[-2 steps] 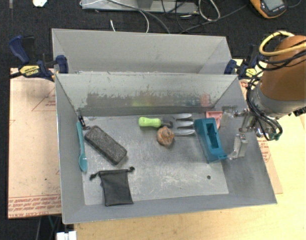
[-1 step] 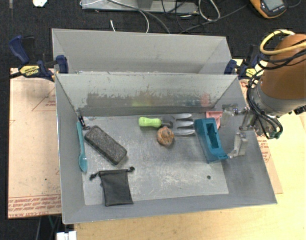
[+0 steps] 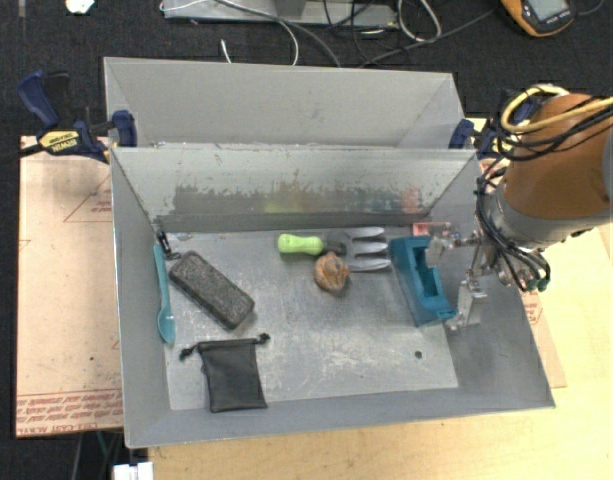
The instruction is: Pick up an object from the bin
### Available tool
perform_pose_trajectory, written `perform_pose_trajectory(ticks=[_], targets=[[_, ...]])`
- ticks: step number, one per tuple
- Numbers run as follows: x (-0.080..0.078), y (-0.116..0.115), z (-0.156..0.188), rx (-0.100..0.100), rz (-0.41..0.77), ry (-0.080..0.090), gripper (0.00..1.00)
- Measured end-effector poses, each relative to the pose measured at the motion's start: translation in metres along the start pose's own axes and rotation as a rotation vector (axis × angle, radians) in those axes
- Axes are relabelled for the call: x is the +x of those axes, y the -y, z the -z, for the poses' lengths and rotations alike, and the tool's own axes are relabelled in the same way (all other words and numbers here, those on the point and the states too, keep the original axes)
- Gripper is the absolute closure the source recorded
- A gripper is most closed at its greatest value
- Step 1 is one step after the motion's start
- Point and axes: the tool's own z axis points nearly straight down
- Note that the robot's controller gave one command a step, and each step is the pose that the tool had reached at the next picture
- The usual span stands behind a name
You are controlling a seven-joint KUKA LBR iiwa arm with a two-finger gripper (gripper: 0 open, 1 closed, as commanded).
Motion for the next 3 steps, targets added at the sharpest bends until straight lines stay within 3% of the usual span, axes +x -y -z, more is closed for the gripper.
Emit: perform_pose_trajectory(ticks=[1,2,3], targets=[[-0.024,-0.016,-0.060,0.000,-0.067,0.005,0.00],[-0.046,-0.009,-0.086,-0.003,0.038,0.007,0.00],[-0.063,-0.039,-0.098,-0.002,-0.196,0.007,0.00]])
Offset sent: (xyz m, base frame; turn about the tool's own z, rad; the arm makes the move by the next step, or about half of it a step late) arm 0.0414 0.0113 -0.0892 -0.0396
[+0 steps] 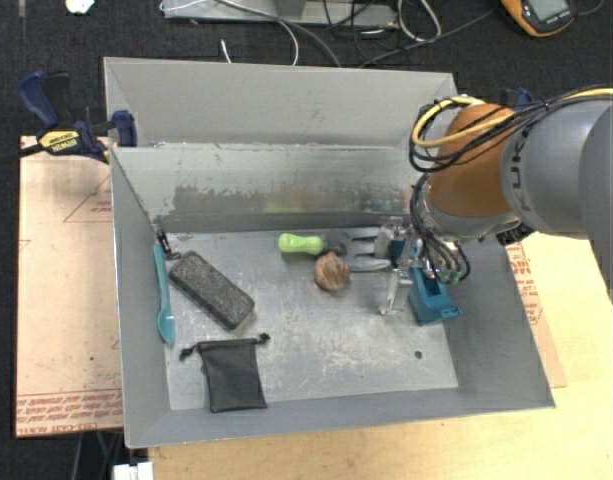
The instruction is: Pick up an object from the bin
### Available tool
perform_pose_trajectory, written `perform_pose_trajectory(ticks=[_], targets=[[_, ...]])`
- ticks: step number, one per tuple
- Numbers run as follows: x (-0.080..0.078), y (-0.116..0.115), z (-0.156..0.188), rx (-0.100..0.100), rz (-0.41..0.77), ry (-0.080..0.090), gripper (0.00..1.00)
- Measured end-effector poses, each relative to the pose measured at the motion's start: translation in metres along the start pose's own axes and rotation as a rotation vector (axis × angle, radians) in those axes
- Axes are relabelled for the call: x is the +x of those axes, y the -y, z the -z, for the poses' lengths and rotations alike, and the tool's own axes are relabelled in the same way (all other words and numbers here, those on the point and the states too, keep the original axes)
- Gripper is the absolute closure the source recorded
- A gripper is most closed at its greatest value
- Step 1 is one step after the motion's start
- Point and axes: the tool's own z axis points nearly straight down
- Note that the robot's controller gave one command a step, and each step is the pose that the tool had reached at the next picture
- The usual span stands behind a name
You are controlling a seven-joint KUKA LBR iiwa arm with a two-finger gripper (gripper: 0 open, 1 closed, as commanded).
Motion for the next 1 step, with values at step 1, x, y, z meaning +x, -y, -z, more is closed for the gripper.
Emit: perform_pose_trajectory(ticks=[1], targets=[[-0.0120,-0.0668,0.0317,0.000,-0.004,0.004,1.00]])
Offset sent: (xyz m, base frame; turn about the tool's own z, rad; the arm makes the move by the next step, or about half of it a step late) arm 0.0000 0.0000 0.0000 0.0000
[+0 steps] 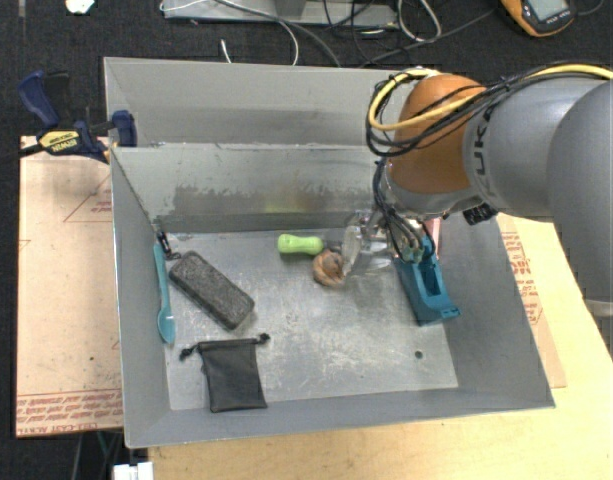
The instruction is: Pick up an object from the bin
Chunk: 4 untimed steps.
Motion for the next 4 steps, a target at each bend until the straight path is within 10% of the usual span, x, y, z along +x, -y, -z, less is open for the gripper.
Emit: perform_pose_trajectory(ticks=[1,4], targets=[[0.000,0.000,0.000,0.001,0.000,0.000,0.00],[0.009,-0.023,-0.007,-0.001,-0.042,0.003,0.00]])
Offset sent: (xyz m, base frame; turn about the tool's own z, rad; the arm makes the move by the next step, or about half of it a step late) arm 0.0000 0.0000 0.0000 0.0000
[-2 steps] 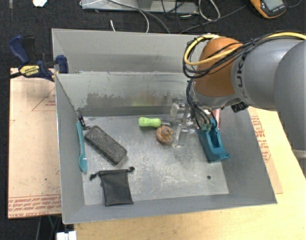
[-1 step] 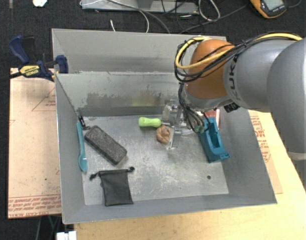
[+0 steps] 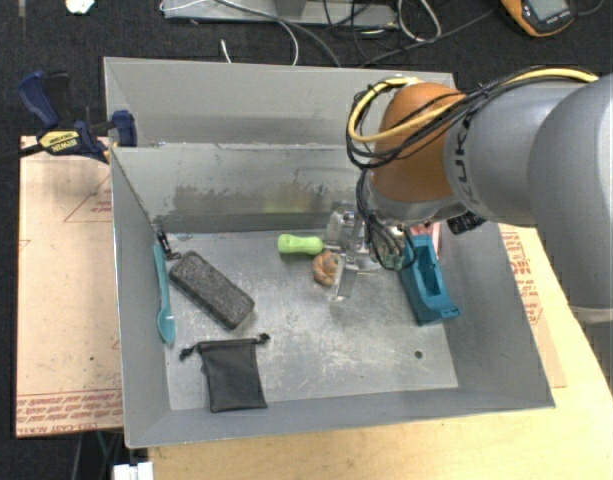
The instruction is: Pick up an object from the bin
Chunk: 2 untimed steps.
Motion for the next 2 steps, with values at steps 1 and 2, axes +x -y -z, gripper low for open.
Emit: perform_pose_trajectory(ticks=[1,2], targets=[[-0.005,-0.010,-0.022,-0.001,0.089,0.008,0.00],[-0.006,0.003,-0.024,-0.001,0.214,0.009,1.00]])
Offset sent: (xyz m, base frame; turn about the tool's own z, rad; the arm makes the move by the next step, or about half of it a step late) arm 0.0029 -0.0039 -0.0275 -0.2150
